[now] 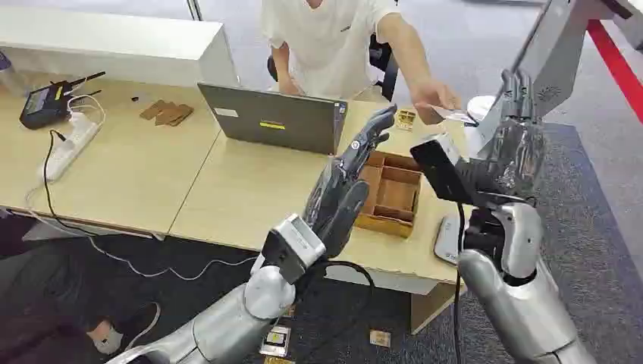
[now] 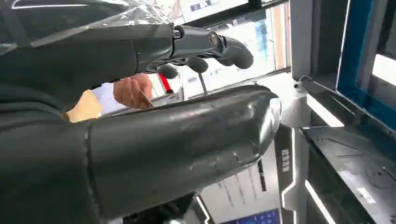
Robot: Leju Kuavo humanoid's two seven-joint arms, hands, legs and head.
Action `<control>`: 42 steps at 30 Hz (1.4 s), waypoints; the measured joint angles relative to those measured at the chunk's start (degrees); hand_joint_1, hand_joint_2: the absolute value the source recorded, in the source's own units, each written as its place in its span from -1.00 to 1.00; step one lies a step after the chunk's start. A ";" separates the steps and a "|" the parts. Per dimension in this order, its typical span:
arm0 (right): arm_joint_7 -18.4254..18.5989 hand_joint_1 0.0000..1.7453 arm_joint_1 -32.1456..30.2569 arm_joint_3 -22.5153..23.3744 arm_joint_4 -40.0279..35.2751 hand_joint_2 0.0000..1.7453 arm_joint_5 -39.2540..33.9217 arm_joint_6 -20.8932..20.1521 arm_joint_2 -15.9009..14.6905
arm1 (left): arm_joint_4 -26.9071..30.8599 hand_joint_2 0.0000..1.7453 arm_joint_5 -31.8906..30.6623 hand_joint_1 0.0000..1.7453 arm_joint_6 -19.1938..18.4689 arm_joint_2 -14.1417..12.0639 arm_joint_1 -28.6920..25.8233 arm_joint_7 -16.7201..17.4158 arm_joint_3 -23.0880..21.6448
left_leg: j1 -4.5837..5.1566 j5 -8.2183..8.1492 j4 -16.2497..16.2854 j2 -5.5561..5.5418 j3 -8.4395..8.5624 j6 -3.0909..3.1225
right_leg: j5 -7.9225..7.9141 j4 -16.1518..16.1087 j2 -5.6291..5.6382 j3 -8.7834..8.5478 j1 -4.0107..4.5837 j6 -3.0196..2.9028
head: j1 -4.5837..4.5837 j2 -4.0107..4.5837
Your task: Pass the card to the sensor for recognition and then transmit it.
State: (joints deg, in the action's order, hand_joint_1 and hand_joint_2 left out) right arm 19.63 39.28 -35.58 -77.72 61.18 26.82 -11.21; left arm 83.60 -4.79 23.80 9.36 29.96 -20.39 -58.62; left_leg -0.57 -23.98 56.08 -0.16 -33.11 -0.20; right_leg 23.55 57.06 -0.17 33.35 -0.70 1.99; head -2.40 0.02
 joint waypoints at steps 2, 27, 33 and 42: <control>0.00 -1.00 2.23 -0.87 3.72 1.00 1.11 -1.07 0.72 | -0.24 -1.00 0.46 -1.00 0.00 0.24 0.10 -0.39 -0.07 | 0.00 0.00 0.00 -0.02 -0.01 0.00 | 0.00 0.00 0.00 0.01 0.00 0.00 | 0.00 0.00; -2.93 1.00 11.29 -8.46 28.74 1.00 -1.71 1.14 7.96 | -2.95 -1.00 0.72 -1.00 0.61 0.28 0.51 -0.17 -0.70 | 0.00 0.00 0.00 -0.01 -0.09 0.00 | 0.00 0.00 -0.04 0.12 0.00 0.00 | 0.00 0.00; -3.04 1.00 11.81 -9.18 29.94 1.00 -2.58 1.67 8.55 | -2.95 -1.00 0.39 -1.00 1.05 -0.02 0.45 0.72 -0.83 | 0.00 0.00 0.00 -0.01 -0.08 0.00 | 0.00 0.00 -0.03 0.12 0.00 0.00 | 0.00 0.00; -3.10 1.00 11.92 -10.29 31.34 1.00 -3.52 2.75 8.83 | -2.95 -1.00 0.35 -1.00 1.22 -0.33 0.40 1.16 -1.11 | 0.00 0.00 0.01 -0.01 -0.07 0.00 | 0.00 0.00 -0.03 0.12 0.00 0.00 | 0.00 0.00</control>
State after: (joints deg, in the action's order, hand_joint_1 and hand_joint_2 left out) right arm 16.52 51.20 -45.88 -46.38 57.66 29.57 -2.38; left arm 80.65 -4.44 25.03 9.03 30.36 -19.23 -59.74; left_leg -0.57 -23.98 56.09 -0.17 -33.19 -0.20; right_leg 23.55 57.06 -0.20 33.47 -0.70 1.99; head -2.40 0.02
